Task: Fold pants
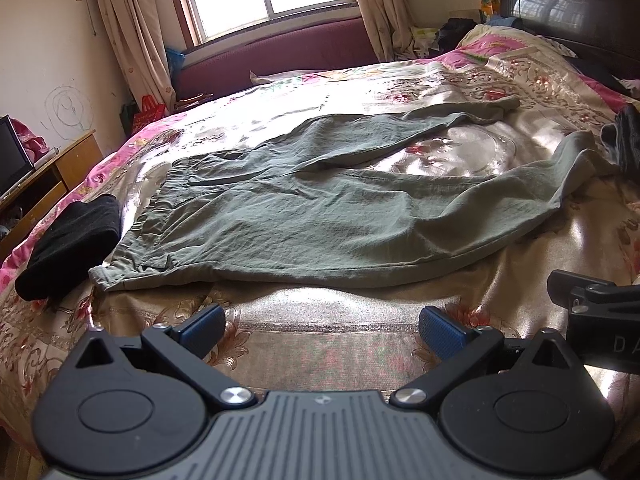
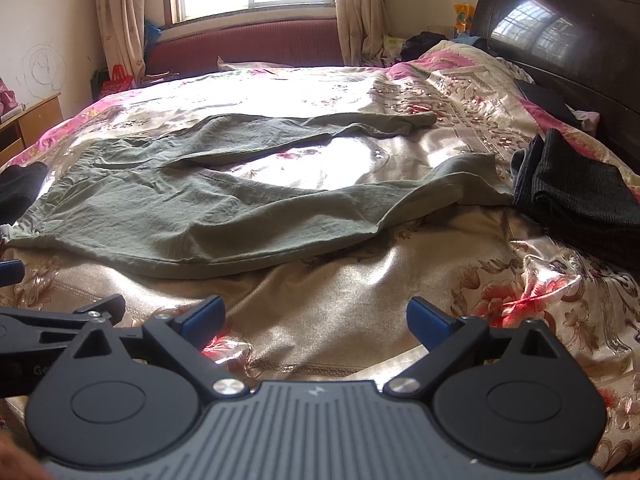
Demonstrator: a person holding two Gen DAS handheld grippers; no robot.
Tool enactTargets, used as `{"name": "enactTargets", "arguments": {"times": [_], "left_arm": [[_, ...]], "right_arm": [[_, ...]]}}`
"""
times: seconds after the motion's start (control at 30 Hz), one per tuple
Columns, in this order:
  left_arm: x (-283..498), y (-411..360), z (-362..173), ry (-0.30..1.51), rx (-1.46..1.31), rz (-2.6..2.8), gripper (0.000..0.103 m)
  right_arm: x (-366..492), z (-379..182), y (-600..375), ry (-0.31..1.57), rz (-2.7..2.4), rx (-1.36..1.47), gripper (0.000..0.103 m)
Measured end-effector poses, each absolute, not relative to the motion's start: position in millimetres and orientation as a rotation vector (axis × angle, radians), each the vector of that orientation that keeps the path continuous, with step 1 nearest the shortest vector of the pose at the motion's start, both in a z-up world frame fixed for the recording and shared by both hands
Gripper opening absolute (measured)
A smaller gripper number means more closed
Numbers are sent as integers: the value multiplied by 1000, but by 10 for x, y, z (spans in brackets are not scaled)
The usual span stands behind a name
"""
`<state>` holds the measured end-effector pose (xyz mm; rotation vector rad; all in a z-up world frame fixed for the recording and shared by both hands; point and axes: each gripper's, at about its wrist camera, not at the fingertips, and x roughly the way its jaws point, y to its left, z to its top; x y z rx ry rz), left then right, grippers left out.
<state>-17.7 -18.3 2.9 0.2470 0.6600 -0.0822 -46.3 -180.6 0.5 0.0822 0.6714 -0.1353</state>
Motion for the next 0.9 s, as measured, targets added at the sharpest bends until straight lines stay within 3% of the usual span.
{"name": "enactTargets", "arguments": {"times": [0.53, 0.9], "left_arm": [[-154, -221, 59, 648, 270, -92, 103], [427, -625, 330, 482, 340, -258, 103]], "right_arm": [[-451, 5, -1811, 677, -136, 75, 97], [220, 252, -2597, 657, -211, 171, 97]]}}
